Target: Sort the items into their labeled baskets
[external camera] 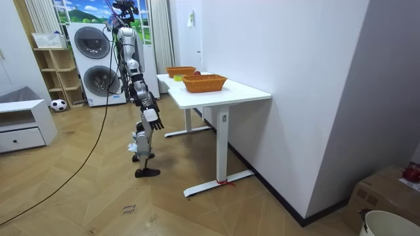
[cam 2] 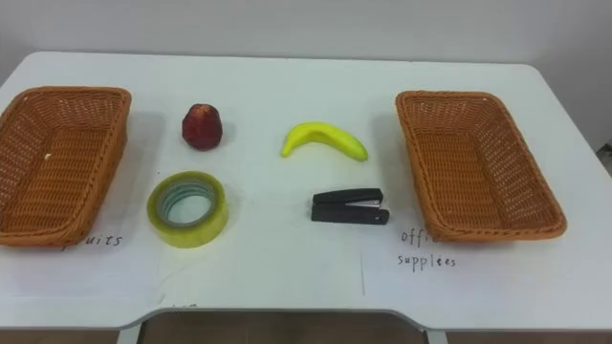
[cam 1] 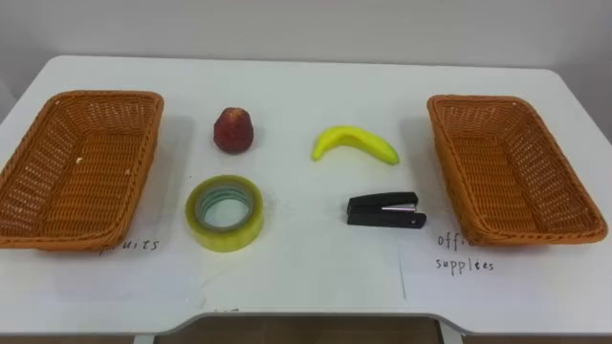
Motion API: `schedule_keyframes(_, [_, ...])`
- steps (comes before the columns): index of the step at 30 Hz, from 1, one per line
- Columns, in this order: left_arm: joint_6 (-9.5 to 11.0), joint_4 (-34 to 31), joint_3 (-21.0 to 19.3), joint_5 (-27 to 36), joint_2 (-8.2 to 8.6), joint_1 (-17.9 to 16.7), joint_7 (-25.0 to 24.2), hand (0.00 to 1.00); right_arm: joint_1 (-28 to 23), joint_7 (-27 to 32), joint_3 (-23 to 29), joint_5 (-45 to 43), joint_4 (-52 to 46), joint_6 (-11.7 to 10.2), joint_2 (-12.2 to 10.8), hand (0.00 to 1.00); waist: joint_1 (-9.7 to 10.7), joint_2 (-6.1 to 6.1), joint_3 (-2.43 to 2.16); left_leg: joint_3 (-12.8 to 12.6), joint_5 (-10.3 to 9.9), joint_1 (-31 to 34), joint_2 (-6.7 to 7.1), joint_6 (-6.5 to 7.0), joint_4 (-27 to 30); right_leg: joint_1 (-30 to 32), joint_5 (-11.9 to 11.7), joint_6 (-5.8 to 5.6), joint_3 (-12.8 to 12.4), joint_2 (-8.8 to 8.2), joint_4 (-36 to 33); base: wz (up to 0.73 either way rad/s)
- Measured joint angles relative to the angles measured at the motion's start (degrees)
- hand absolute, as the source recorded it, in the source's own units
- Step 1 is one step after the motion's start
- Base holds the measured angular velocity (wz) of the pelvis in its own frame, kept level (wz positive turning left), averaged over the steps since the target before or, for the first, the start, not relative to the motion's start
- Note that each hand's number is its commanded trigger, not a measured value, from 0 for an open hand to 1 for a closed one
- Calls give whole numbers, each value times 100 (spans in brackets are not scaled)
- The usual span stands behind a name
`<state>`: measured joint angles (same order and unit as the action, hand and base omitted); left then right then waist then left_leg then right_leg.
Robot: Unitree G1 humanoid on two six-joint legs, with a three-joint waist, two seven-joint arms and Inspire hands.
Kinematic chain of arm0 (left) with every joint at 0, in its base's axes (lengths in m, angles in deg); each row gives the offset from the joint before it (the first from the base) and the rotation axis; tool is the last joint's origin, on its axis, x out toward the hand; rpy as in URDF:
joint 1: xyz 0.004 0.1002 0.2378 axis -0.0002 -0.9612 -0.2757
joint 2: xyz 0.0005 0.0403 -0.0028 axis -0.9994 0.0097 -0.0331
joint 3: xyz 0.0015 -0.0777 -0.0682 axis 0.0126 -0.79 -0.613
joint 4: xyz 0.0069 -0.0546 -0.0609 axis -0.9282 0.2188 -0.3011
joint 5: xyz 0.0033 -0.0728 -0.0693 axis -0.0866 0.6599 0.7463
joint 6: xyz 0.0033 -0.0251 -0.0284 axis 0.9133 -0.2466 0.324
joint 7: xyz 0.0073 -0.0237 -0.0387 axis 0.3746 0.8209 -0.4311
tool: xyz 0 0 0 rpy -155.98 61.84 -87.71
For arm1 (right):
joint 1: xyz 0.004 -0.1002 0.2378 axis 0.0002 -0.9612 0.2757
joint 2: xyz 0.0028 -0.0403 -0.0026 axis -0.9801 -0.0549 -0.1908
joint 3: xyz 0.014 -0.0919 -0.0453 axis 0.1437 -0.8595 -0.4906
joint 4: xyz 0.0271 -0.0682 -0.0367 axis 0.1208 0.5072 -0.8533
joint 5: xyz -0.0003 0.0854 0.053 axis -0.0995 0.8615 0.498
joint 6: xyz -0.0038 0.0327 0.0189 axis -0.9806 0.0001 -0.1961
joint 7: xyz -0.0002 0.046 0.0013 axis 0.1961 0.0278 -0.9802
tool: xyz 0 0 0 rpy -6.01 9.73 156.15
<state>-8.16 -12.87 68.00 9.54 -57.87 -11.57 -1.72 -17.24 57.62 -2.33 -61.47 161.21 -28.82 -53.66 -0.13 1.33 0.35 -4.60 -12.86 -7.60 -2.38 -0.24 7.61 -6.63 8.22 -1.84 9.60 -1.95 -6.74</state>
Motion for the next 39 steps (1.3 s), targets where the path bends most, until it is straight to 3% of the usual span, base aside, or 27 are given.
schedule_keyframes(17, [12, -91, -23, 1, -5, -65, 0, 0, -72, 81, 91, 171, -21, -16, -1, 0, 3, 9, -14, -5, 0, -48, 0, 0, -4, -38, 5, -2, -1, 0, 1, 0])
schedule_keyframes(20, [7, -91, -126, -1, -6, -107, -4, 0, -162, 210, 354, 334, -44, -14, 1, 0, 58, 28, 5, 5, -2, -76, 0, 1, -15, -75, 7, -5, -10, 0, -3, 0])
schedule_keyframes(29, [-11, -98, -481, -1, -43, -185, -39, 0, -507, 866, 1537, 779, -337, 7, 64, 0, 343, 60, -34, -77, -4, -82, 0, -1, -1, -16, 9, -2, -108, 1, -48, -5])
schedule_keyframes(30, [-11, -100, -482, -3, -86, -192, -39, 0, -512, 969, 1695, 833, -425, 6, 102, 0, 411, 40, -8, -84, -5, -98, 0, -1, -3, -13, 10, -2, -129, 1, -69, -9])
schedule_keyframes(31, [-10, -102, -492, -2, -134, -213, -40, 0, -507, 1082, 1918, 910, -523, 2, 128, 0, 456, 99, -7, -105, -5, -113, 0, 0, -5, 1, 17, -2, -168, 1, -102, -10])
schedule_keyframes(32, [-10, -102, -507, -6, -159, -216, -40, 0, -494, 1136, 2043, 939, -555, -3, 137, 0, 474, 70, -23, -129, -5, -121, 0, 0, -5, 2, 18, -1, -184, 2, -103, -14])
schedule_keyframes(34, [-8, -133, -721, -19, -218, -261, -26, 0, -538, 1419, 2452, 1037, -956, -3, 162, 0, 523, 142, -17, -172, -5, -146, 2, 0, -16, 3, 17, -1, -240, 1, -109, -12])
schedule_keyframes(39, [-3, -204, -927, -20, -329, -341, 102, 0, -621, 2033, 2863, 1675, -1973, -61, 303, 0, 645, 172, -30, -257, -5, -163, 6, 0, -12, 26, 26, 1, -308, 0, -128, -7])
